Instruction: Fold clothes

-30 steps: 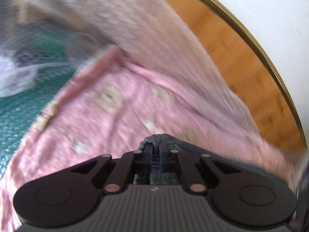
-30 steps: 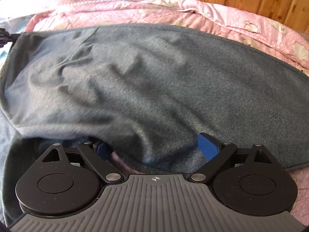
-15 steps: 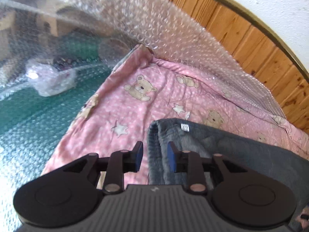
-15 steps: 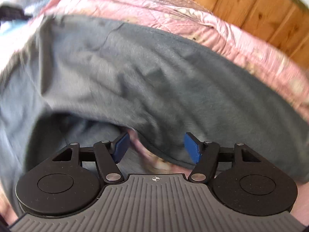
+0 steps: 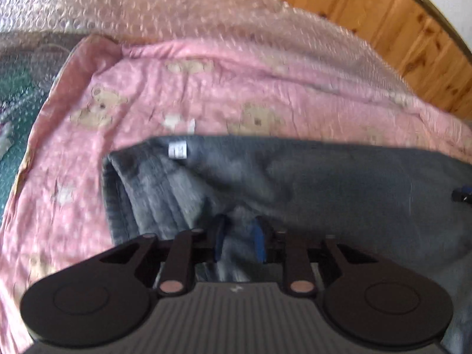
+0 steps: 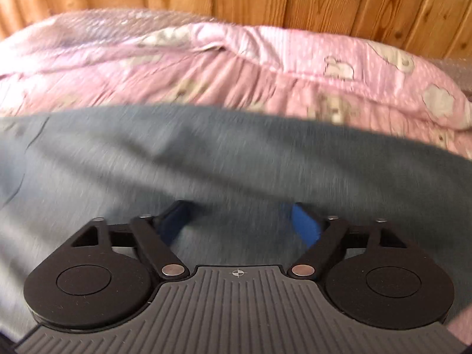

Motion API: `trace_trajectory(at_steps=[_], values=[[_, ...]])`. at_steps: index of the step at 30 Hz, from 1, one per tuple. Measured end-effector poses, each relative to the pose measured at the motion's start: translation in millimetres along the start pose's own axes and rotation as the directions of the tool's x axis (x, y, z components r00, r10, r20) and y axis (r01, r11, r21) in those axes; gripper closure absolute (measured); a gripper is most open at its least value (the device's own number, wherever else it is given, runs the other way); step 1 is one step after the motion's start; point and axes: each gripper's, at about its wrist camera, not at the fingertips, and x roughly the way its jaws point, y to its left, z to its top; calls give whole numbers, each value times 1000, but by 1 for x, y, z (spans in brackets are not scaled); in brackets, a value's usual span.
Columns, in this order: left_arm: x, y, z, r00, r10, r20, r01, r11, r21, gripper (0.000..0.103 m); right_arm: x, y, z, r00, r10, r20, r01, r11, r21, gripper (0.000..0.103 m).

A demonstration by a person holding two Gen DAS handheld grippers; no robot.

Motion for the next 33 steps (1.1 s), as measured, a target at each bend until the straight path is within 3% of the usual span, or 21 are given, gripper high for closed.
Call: trace_trajectory(at_steps=[2, 3, 4, 6, 8, 11, 14, 18, 21, 23, 26, 28, 30, 33], values=[[2, 3, 8, 998, 57, 8, -57, 998, -15, 92, 8, -7, 8, 1000, -11, 10, 11, 1000, 15, 7], [1, 3, 10, 996, 85, 10, -85, 996, -23, 95, 12, -11, 12, 1000, -17, 15, 16, 1000, 23, 7], [-3, 4, 10, 996, 91, 10, -91, 995, -31, 96, 15, -14, 17, 1000, -22, 20, 22, 999, 30, 10], [-10, 6, 11, 995, 103, 9, -103, 994, -47, 95, 14, -22, 21, 999, -30, 37, 28, 998, 56, 26], [-19, 7, 9, 994, 111, 11, -110, 992, -57, 92, -26, -39, -1, 996, -11, 94, 0, 994, 113, 22], [-44, -5, -10, 996, 86, 16, -86, 996, -4, 77, -90, -73, -60, 989, -30, 144, 6, 986, 169, 17], [-71, -18, -34, 999, 46, 14, -47, 997, 54, 77, -142, -121, -146, 985, -144, 90, 120, 966, 229, 17], [-105, -44, -64, 998, -55, 25, 52, 995, 82, 77, -195, -194, -256, 944, -330, -26, 321, 891, 323, 17], [-128, -73, -85, 985, -168, 24, 164, 979, 117, 74, -219, -241, -309, 917, -394, -62, 388, 847, 364, 17], [-139, -100, -97, 977, -212, 17, 206, 964, 168, 72, -221, -264, -328, 923, -380, -66, 377, 854, 359, 17], [-152, -140, -114, 978, -207, 5, 200, 950, 242, 71, -211, -293, -347, 948, -306, -83, 315, 882, 350, 22], [-157, -162, -123, 979, -203, -7, 198, 946, 255, 71, -202, -308, -353, 965, -241, -104, 262, 900, 348, 37], [-161, -179, -130, 983, -181, -9, 177, 951, 255, 71, -202, -316, -356, 986, -139, -89, 162, 917, 366, 69], [-163, -200, -137, 987, -158, -13, 157, 958, 240, 70, -212, -320, -359, 999, -23, -22, 30, 932, 360, 76]])
